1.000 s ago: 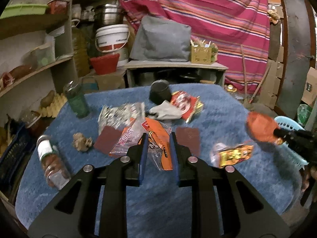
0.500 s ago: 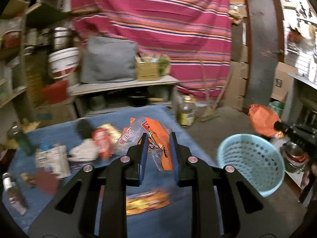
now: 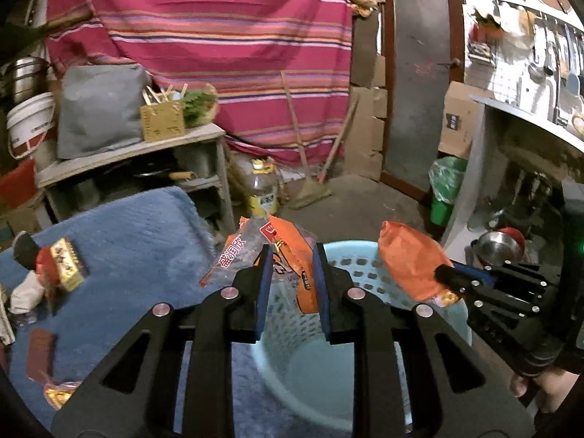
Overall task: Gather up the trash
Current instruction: 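Open the right tool over the blue basket while the left tool releases the clear wrapper into it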
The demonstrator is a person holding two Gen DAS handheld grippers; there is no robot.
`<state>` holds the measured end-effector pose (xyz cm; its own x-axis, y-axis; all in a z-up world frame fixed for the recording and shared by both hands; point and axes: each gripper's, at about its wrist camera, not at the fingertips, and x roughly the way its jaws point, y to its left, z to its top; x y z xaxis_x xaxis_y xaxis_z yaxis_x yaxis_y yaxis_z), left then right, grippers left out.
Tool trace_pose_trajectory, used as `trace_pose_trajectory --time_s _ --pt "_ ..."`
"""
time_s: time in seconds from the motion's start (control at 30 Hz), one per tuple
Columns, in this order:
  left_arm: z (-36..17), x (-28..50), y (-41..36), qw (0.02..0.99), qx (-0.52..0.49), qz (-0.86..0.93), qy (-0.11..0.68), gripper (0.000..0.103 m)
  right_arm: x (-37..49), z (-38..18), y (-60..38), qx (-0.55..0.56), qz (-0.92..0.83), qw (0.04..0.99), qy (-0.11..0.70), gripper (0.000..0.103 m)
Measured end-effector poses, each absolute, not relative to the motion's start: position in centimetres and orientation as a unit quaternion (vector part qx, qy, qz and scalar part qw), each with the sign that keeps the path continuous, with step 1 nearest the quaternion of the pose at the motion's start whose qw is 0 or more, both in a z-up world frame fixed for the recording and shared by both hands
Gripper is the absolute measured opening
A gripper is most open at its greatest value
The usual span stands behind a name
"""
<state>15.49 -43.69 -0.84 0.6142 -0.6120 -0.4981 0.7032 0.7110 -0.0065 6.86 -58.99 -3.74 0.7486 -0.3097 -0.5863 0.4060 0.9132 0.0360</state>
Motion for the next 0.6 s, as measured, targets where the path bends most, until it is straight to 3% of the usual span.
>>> trace_pose_trajectory --time_s 0.1,0.2,0.33,0.4,0.47,0.6 --pt "-2.3 16.1 -44.6 0.884 0.101 -0.376 0.260 0.026 6.8 -4.3 -59.5 0.098 -0.189 0.930 0.300 0.005" --pt "-3.5 16.6 -44.9 0.884 0.105 -0.368 0.270 0.043 7.0 -4.6 -59.5 0.105 -0.184 0.929 0.303 0.005" --pt "-4.3 17.0 -44.6 0.881 0.101 -0.363 0.284 0.048 7.5 -4.9 -59.5 0.111 -0.180 0.927 0.309 0.005" --pt "-4.0 17.1 -43.7 0.885 0.098 -0.357 0.280 0.057 7.7 -5.1 -59.4 0.117 -0.179 0.926 0.311 0.005" --pt "-3.5 17.1 -42.5 0.893 0.092 -0.348 0.271 0.075 7.9 -5.1 -59.4 0.122 -0.177 0.925 0.313 0.005" --pt "-2.5 17.3 -40.5 0.900 0.084 -0.336 0.263 0.084 8.4 -5.2 -58.7 0.124 -0.179 0.922 0.319 0.006"
